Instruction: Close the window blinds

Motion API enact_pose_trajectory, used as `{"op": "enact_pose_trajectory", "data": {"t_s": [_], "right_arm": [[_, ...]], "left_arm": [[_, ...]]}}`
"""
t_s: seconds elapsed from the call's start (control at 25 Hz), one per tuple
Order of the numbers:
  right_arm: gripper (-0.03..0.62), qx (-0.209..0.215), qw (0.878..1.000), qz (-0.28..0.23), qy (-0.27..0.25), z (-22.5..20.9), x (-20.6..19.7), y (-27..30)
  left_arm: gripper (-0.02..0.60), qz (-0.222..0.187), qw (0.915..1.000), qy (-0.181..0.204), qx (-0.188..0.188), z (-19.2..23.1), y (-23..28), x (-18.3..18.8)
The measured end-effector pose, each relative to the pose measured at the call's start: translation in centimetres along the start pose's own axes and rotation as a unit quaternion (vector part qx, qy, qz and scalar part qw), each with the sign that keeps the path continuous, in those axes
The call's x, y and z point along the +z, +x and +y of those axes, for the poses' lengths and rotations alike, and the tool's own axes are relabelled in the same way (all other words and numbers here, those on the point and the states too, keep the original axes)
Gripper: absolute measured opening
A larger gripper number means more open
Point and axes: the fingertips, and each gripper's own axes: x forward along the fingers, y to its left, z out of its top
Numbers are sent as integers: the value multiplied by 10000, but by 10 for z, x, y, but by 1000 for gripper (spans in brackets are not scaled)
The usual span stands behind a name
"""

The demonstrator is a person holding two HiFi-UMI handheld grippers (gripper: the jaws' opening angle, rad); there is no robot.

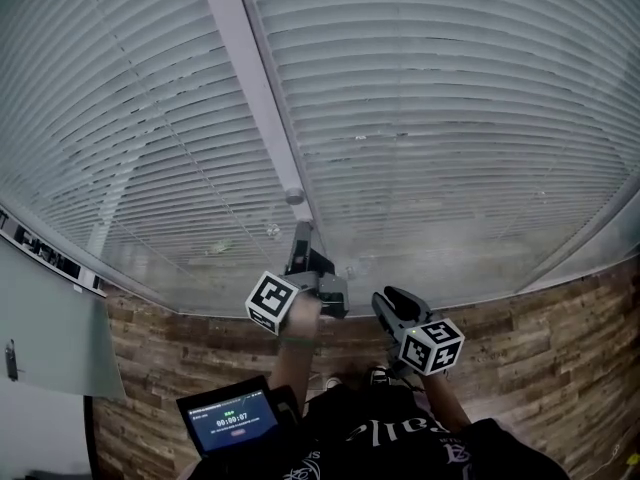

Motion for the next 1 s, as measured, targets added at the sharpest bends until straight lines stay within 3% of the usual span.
{"op": "enact_pose_trajectory", "data": {"t_s": [0.12, 0.28, 0.4, 0.48, 0.56, 0.6, 0.64, 0.76, 0.8, 0.84, 0.88, 1.0], "right_arm": [[133, 57, 10000, 65, 12, -1, -1, -4], [133, 284, 9994, 176, -13, 5, -7, -7], [133, 412, 9989, 203, -16, 7, -13, -8], [133, 493, 9985, 239, 50, 11, -21, -8], [133, 555, 9980, 305, 87, 17, -29, -6], [133, 577, 9978, 328, 80, 21, -32, -6], [133, 594, 9977, 333, 60, 25, -34, -8], [133, 590, 9980, 213, -29, 46, -33, -14], [133, 564, 9983, 152, -51, 54, -31, -14], [133, 527, 9985, 95, -68, 63, -32, -14], [133, 483, 9988, 43, -80, 71, -35, -15], [133, 338, 9993, -168, -63, 103, -53, -17]], "left_arm": [[124, 162, 9970, 753, -26, -3, 1, -1], [126, 273, 9934, 1081, -258, -10, -11, -2], [111, 598, 9784, 1959, -294, -3, -37, -17], [29, 806, 9606, 2655, -145, 8, -66, -25], [5, 1164, 9394, 3223, 43, 23, -95, -36], [5, 1397, 9246, 3542, 116, 29, -109, -43], [5, 1646, 9057, 3903, 152, 33, -121, -50], [5, 2318, 8387, 4927, 49, 32, -151, -63], [5, 2462, 8229, 5121, -6, 31, -159, -62], [5, 2557, 8140, 5215, -60, 31, -168, -61], [5, 2615, 8112, 5229, -114, 31, -177, -60], [5, 2757, 8116, 5139, -326, 35, -214, -50]]}}
